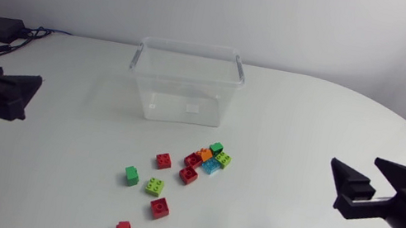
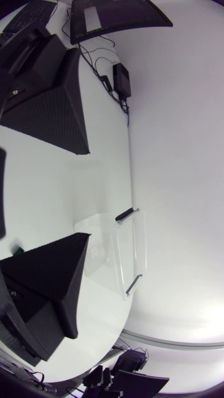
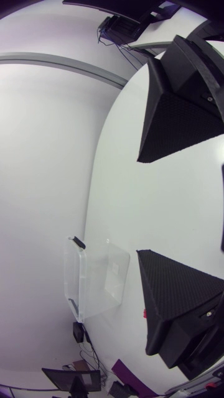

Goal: Place the duplo bricks in the container

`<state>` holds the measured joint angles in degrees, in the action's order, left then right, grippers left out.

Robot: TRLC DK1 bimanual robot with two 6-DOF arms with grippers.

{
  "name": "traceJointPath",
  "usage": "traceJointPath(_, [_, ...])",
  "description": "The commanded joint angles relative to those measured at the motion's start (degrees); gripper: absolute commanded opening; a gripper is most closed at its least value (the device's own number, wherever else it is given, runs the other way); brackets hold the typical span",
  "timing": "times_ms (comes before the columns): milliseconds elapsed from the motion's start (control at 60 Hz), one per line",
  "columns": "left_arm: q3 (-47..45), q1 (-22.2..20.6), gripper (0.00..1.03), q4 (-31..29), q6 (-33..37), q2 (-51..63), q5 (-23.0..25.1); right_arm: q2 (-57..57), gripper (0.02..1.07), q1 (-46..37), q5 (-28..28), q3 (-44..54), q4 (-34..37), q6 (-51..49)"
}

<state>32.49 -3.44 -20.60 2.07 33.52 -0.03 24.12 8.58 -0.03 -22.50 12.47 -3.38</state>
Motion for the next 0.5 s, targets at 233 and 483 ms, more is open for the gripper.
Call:
traceJointPath(233, [13.7,-5.6,0.83,-8.8,4.2,20.2,0.0,14.6,1.03,3.2,-2.0,-9.5,8.3,5.4])
traceJointPath(483, [16.1,-10.4,0.92,-12.1,17.8,34.0,0.6,23.7,1.03,11.3,-2.3,-16.0,15.2,10.4])
